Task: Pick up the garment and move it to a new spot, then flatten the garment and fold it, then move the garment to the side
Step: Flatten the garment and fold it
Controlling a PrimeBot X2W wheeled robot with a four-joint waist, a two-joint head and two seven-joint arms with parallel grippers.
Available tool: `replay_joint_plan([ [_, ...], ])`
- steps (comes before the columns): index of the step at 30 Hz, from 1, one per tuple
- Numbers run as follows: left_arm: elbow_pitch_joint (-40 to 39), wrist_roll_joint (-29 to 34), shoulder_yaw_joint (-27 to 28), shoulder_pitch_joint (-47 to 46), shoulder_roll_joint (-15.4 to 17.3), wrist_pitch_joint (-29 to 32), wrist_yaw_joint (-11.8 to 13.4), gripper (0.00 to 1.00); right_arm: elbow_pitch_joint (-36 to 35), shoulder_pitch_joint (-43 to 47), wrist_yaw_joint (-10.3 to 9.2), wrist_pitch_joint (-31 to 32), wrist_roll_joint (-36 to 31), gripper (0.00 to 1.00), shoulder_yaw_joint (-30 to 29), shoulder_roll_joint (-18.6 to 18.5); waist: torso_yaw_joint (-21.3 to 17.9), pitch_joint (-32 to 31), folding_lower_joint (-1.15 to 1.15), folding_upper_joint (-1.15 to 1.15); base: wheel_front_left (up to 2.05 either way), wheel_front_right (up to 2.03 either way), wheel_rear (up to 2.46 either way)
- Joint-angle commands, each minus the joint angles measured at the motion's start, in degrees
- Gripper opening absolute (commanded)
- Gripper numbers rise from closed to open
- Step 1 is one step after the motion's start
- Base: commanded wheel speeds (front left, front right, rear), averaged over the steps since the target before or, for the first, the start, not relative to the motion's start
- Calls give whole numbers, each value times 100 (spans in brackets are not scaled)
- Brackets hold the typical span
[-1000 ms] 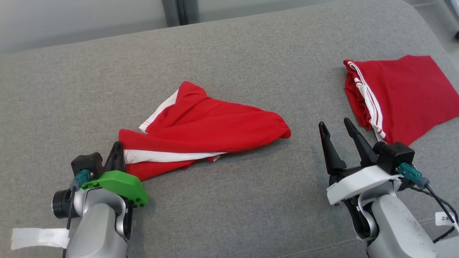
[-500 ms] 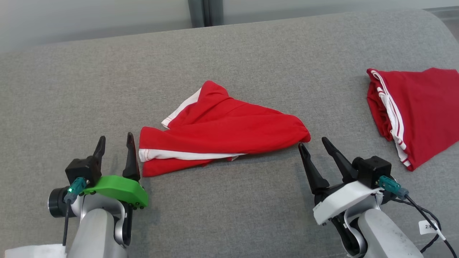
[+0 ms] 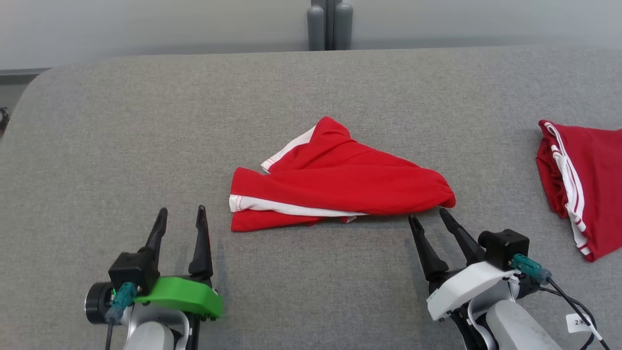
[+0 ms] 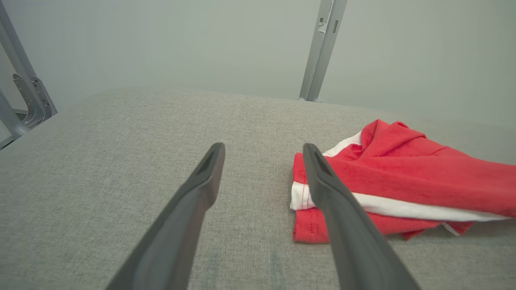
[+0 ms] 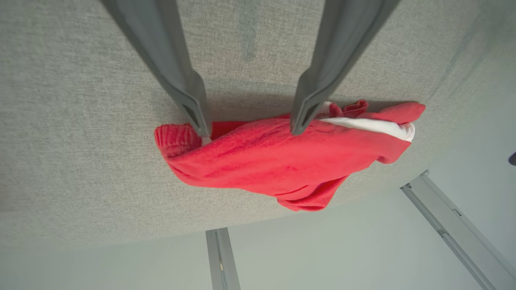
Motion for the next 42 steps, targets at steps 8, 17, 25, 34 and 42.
replay_joint_plan([
  [8,-96,56,-149,517,15,3,-23,100,263,123,-2,-15,51,100,-246,4,426,-197,0,0,0,0,0],
  [17,-150,59,-154,396,14,3,-24,100,680,-248,-2,-15,132,100,-188,-32,681,-42,0,0,0,0,0],
  [25,-145,-5,-148,341,14,3,-1,100,579,-488,-2,-15,159,0,-98,-100,728,63,0,0,0,0,0],
  [34,-89,-174,-393,223,14,3,-17,100,847,-1345,-2,-15,79,0,23,-372,844,267,0,0,0,0,0],
  [42,12,-414,-854,73,14,3,26,100,2401,-2393,-2,-14,8,100,-53,-581,1324,402,0,0,0,0,0],
])
